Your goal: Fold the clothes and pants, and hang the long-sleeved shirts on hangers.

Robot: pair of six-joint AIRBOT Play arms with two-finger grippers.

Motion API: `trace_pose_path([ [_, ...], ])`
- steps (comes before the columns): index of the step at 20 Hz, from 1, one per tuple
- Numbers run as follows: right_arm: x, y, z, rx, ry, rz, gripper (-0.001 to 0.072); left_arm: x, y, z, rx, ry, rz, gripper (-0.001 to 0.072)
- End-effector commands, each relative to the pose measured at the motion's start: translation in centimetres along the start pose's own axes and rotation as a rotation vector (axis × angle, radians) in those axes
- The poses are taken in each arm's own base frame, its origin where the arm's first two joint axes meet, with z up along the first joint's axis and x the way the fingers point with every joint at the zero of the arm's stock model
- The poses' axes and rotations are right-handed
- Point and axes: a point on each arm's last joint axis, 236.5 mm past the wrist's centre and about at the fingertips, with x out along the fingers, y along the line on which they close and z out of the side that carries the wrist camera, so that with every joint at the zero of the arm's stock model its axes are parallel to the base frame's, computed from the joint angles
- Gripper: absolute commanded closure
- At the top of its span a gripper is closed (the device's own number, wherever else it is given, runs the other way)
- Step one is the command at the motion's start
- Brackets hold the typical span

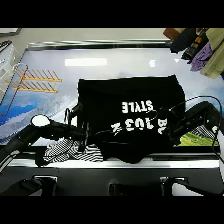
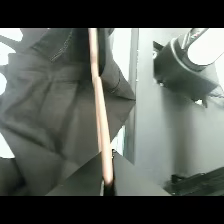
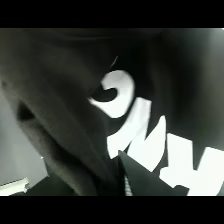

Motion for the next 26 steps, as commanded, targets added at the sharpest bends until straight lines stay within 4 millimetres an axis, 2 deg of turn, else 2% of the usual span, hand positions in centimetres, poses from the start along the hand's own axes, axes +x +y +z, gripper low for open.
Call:
trace_pose_path([
  [1,0.3,-0.6,-0.1,0.014,-0.004,-0.024,0.0671,0.0,-0.2,0.0,0.0,-0.001,-0.009,0.0685],
  [4,-0.3,0.0,0.2,-0.003,-0.005,-0.042,0.0674,0.0,-0.2,0.0,0.0,-0.001,-0.009,0.0685],
  [6,-1.4,0.8,0.7,-0.038,-0.011,-0.096,0.0676,0.0,-0.2,0.0,-0.001,-0.001,-0.009,0.0684],
  [9,-3.6,2.5,1.0,-0.094,0.008,-0.21,0.0677,0.0,0.3,0.2,-0.021,-0.006,0.015,0.0623],
  [12,-4.8,4.2,0.8,-0.098,0.026,-0.269,0.0678,-0.2,3.4,0.8,-0.164,-0.046,0.143,0.0208],
  [13,-5.1,4.5,1.0,-0.11,0.018,-0.291,0.0678,-0.5,4.6,1.1,-0.225,-0.067,0.19,0.0132],
  [15,-5.6,5.0,1.4,-0.105,0.005,-0.323,0.0678,-1.2,6.9,1.5,-0.319,-0.113,0.279,0.0078],
  [18,-6.0,5.3,1.6,-0.1,-0.005,-0.355,0.0678,-4.5,11.0,1.6,-0.485,-0.198,0.419,0.0078],
  [21,-6.0,5.4,1.8,-0.102,-0.012,-0.356,0.0678,-10.6,15.5,0.1,-0.756,-0.319,0.555,0.0078],
  [23,-6.0,5.4,1.9,-0.103,-0.017,-0.356,0.0678,-13.6,16.9,-1.5,-0.904,-0.364,0.601,0.0079],
  [24,-6.0,5.5,2.0,-0.103,-0.022,-0.349,0.0678,-13.6,16.7,-2.0,-0.933,-0.351,0.594,0.008],
  [25,-5.9,5.7,2.1,-0.099,-0.028,-0.343,0.0678,-12.6,16.0,-2.3,-0.95,-0.318,0.568,0.0081],
  [26,-5.9,5.7,2.3,-0.092,-0.036,-0.341,0.0678,-10.7,15.0,-2.5,-0.961,-0.27,0.539,0.008],
])
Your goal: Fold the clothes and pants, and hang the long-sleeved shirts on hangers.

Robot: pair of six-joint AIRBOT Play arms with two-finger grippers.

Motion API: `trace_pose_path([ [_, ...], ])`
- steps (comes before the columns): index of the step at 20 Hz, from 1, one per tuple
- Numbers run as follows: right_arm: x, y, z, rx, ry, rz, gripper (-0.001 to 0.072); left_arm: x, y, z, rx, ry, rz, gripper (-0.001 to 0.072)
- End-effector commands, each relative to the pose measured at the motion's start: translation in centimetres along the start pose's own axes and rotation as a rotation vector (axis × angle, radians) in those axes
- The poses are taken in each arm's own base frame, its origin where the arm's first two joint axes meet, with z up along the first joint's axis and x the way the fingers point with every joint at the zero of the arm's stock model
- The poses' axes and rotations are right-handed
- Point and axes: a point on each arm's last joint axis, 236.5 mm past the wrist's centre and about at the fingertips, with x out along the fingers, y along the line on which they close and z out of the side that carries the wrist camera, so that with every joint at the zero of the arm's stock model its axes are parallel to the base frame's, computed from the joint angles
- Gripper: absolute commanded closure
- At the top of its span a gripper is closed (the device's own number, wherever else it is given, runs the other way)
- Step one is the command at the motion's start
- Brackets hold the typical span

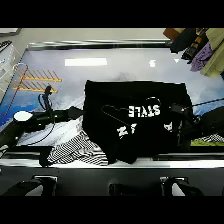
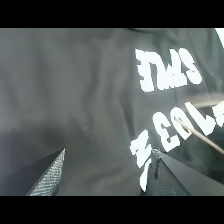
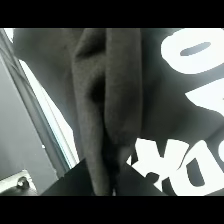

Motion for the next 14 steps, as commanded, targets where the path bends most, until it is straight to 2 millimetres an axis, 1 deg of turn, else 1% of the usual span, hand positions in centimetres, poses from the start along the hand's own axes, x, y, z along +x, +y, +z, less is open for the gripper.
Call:
trace_pose_path([
  [1,-0.1,0.3,0.6,0.021,-0.027,0.008,0.0678,1.5,-0.7,-3.0,-0.127,0.1,0.027,0.0081],
  [3,-0.1,0.4,0.7,0.053,-0.03,0.011,0.0678,5.2,-3.7,-6.5,-0.211,0.15,0.034,0.008],
  [5,-0.1,0.6,0.7,0.101,-0.029,0.019,0.0678,8.7,-6.4,-9.8,-0.285,0.15,0.047,0.0081],
  [7,-0.3,0.9,0.8,0.127,-0.029,0.022,0.0678,11.5,-8.6,-12.7,-0.3,0.141,0.049,0.0081],
  [9,-0.5,1.0,0.8,0.138,-0.032,0.008,0.0678,13.6,-11.0,-15.4,-0.299,0.184,0.036,0.0083],
  [11,-0.6,1.3,0.8,0.174,-0.028,0.01,0.0678,15.4,-13.0,-16.5,-0.267,0.216,0.015,0.0083],
  [12,-0.6,1.5,0.7,0.187,-0.024,0.02,0.0678,16.1,-13.9,-16.4,-0.26,0.219,0.004,0.0083],
  [14,-0.6,2.0,0.5,0.202,-0.014,0.041,0.0678,17.3,-15.2,-15.5,-0.255,0.21,-0.018,0.0083],
])
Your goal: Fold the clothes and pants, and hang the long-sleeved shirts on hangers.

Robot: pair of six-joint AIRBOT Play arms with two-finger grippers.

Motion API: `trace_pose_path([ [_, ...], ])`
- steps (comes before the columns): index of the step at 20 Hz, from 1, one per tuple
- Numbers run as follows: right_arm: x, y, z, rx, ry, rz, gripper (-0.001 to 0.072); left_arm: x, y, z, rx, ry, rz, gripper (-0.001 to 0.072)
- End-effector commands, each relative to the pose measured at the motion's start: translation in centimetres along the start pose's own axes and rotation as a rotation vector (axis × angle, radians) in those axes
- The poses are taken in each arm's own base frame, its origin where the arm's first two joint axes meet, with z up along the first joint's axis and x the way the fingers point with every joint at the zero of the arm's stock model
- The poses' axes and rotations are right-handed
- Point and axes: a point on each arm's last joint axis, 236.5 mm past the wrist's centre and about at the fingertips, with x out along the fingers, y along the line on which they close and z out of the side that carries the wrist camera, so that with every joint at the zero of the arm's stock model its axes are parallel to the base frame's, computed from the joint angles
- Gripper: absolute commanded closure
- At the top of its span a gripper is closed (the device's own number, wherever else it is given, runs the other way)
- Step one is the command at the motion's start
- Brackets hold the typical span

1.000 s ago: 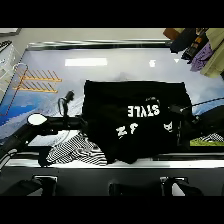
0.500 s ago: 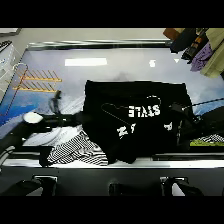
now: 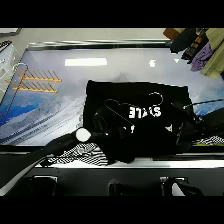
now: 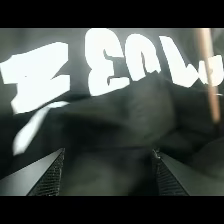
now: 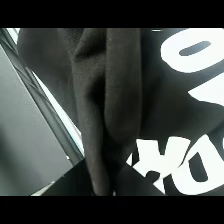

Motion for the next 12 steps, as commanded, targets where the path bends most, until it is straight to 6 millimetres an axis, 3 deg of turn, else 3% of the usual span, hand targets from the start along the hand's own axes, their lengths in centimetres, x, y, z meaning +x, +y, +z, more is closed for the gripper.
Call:
trace_pose_path([
  [1,-0.1,0.6,-0.3,0.042,0.013,0.017,0.0678,2.5,-2.8,-0.1,-0.001,-0.007,-0.034,0.0083],
  [4,-0.2,0.5,-0.3,0.047,0.011,0.009,0.0678,3.2,-3.1,0.1,-0.001,-0.004,-0.035,0.0083],
  [8,-0.1,0.3,-0.2,0.048,0.006,-0.001,0.0677,4.2,-1.4,-2.4,-0.008,0.098,0.005,0.0083],
  [12,-0.1,0.3,-0.1,0.047,0.005,0.001,0.0677,5.7,-0.1,-2.9,-0.096,0.114,0.027,0.0084],
])
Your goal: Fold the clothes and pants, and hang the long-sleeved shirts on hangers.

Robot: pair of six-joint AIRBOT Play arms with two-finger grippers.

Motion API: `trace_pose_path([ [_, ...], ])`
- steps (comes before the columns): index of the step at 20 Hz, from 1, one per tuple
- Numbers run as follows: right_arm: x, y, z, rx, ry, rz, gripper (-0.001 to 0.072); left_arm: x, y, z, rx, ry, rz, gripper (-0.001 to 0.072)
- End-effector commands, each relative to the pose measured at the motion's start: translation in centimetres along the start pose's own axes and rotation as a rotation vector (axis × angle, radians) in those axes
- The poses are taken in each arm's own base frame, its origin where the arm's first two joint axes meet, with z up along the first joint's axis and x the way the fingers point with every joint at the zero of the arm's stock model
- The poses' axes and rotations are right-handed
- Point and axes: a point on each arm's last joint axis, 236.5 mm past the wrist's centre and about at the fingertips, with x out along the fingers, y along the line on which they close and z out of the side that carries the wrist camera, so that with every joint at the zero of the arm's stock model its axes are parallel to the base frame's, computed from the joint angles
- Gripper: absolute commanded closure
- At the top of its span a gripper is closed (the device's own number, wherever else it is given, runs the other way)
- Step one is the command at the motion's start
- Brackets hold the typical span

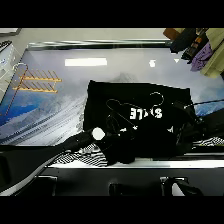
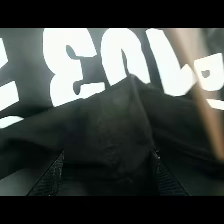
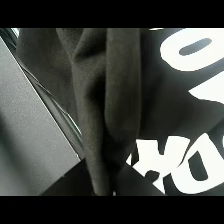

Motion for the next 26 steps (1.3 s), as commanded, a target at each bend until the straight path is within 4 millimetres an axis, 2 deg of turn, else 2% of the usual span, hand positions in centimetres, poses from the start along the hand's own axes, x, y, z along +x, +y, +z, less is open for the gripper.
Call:
trace_pose_path([
  [1,0.0,-0.1,0.1,0.002,-0.002,-0.005,0.0677,1.2,0.7,-0.5,-0.063,0.028,0.009,0.0084],
  [4,0.0,-0.1,0.1,-0.001,-0.003,-0.005,0.0677,2.0,0.0,-0.4,-0.054,0.033,0.0,0.0087],
  [5,0.0,-0.1,0.1,-0.001,-0.003,-0.005,0.0677,2.4,-0.1,-0.7,-0.05,0.043,0.0,0.0107],
  [6,0.0,-0.1,0.1,-0.001,-0.004,-0.007,0.0677,2.7,0.1,-1.1,-0.05,0.057,0.006,0.0168],
  [7,0.0,-0.2,0.1,-0.001,-0.005,-0.008,0.0677,2.9,0.4,-1.5,-0.043,0.076,0.014,0.0447],
  [8,0.0,-0.2,0.1,-0.001,-0.004,-0.008,0.0677,2.9,0.7,-1.6,0.002,0.09,0.016,0.0682],
  [12,-0.1,-0.2,0.2,-0.005,-0.009,-0.017,0.0677,1.6,1.7,0.3,0.039,0.111,0.029,0.0687],
  [15,-0.6,-0.2,0.6,-0.02,-0.033,-0.055,0.0677,-0.4,3.9,3.5,0.063,0.102,0.076,0.0688],
  [19,-1.3,0.9,1.6,-0.037,-0.083,-0.076,0.0678,-2.5,5.8,8.1,0.023,0.041,0.093,0.0688],
  [23,-1.5,1.7,2.0,0.003,-0.107,-0.058,0.0678,-3.8,6.4,11.3,0.027,-0.02,0.092,0.0688],
  [26,-1.5,1.8,2.2,0.002,-0.114,-0.055,0.0678,-4.7,5.7,13.6,0.025,-0.07,0.072,0.0688],
])
